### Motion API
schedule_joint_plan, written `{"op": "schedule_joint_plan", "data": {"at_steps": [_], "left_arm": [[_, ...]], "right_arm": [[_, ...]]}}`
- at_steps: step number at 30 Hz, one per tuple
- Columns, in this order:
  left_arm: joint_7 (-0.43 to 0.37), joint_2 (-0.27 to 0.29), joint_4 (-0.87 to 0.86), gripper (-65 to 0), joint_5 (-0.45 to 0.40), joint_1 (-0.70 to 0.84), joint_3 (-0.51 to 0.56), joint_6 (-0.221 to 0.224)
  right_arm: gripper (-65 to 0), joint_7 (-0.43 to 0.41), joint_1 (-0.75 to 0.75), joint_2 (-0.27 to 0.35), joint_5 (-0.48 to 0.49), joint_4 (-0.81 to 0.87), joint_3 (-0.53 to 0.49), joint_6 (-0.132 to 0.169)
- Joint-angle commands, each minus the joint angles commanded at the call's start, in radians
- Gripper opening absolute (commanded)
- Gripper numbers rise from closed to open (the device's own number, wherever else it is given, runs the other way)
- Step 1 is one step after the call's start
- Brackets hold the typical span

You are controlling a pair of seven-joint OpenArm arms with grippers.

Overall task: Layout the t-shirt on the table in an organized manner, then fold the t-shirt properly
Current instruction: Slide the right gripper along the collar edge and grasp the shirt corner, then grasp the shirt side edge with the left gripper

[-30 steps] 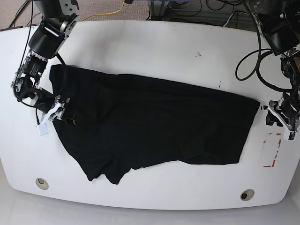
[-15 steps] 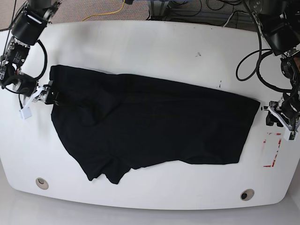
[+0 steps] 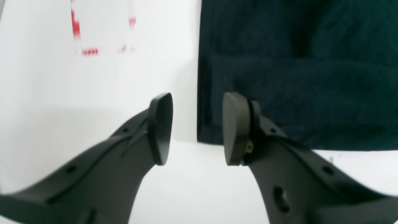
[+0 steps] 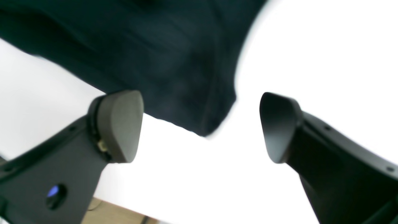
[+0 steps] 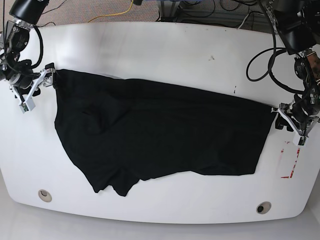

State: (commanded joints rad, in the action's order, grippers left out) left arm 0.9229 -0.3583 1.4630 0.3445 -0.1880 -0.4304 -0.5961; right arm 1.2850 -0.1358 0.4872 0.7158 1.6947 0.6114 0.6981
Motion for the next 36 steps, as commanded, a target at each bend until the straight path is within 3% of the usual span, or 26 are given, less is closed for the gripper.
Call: {"op": "schedule_joint_plan", "data": {"at_steps": [4, 13, 22, 25, 33, 36], "left_arm": [[0.0, 0.009, 0.005, -39.7, 0.0, 0.002, 0.0, 0.0], [0.0, 0.015, 0.006, -39.7, 0.0, 0.002, 0.0, 0.0], [0.0, 0.011, 0.006, -39.7, 0.0, 0.003, -0.003, 0.0], [0.0, 0.009, 0.006, -39.7, 0.0, 0.003, -0.003, 0.0], [0.0, 0.009, -0.002, -39.7, 0.0, -0.003, -0.005, 0.0], [-0.002, 0.011, -0.002, -39.7, 0.0, -0.009, -0.005, 0.003]], "right_arm": [[-7.9, -0.081, -0.014, -0.041, -0.12, -0.029, -0.002, 0.0], [-7.9, -0.18, 0.021, -0.092, -0.259, -0.173, -0.002, 0.0], [-8.6, -0.226, 0.031, -0.094, -0.281, -0.244, -0.002, 0.0], [-14.7, -0.229, 0.032, -0.109, -0.282, -0.247, -0.002, 0.0], [-45.2, -0.229, 0.029, -0.121, -0.281, -0.247, -0.002, 0.0], [-52.8, -0.229, 0.029, -0.123, -0.281, -0.247, -0.003, 0.0]]}}
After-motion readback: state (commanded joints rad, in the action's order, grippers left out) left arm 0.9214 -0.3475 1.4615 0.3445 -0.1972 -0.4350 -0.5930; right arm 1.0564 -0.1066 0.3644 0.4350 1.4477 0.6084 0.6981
